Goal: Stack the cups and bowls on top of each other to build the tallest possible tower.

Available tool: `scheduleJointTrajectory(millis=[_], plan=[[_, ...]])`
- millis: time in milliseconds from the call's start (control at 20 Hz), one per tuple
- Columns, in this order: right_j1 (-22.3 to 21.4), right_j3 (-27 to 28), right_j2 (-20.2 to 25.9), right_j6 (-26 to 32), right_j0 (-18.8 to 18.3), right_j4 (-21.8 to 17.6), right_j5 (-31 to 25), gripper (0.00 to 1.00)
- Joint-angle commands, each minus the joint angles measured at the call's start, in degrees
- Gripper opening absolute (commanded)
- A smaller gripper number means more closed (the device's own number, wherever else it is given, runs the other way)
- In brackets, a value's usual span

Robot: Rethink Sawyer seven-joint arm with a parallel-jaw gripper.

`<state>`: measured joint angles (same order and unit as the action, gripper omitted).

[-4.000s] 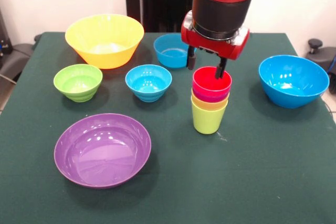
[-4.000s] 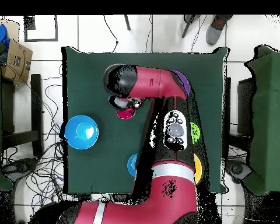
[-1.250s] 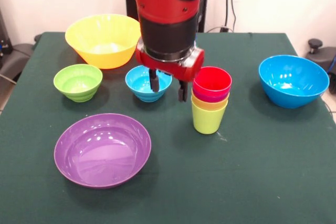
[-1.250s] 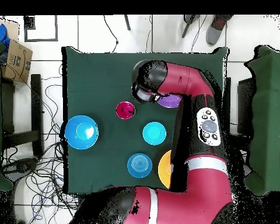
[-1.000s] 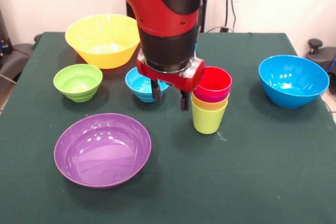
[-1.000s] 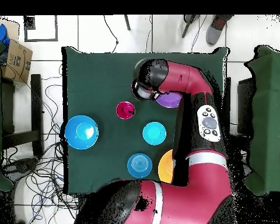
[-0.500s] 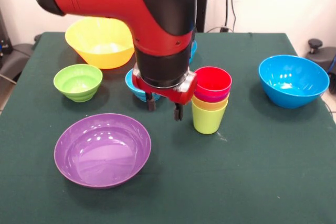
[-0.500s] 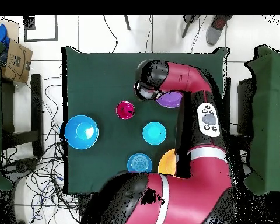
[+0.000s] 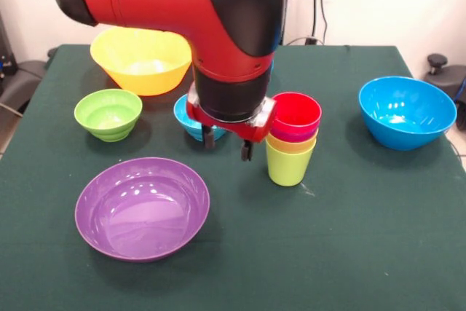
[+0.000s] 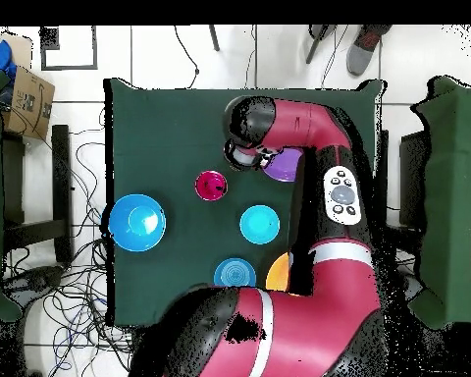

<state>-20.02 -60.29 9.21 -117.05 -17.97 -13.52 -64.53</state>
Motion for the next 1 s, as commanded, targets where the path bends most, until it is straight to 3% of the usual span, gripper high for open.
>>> scheduleJointTrajectory(millis=[50, 400, 800, 1000], plan=[[-5.05, -1.8, 1.97, 9.59, 1.75, -2.73, -7.71, 1.0], [-10.75, -7.6, 1.49, 7.99, 2.01, -1.44, -10.41, 1.0], [-12.27, -9.83, 0.35, 8.13, 2.5, -4.03, -10.83, 1.0], [-12.62, -12.12, 0.5, 9.23, 1.38, -4.22, -8.19, 1.0]])
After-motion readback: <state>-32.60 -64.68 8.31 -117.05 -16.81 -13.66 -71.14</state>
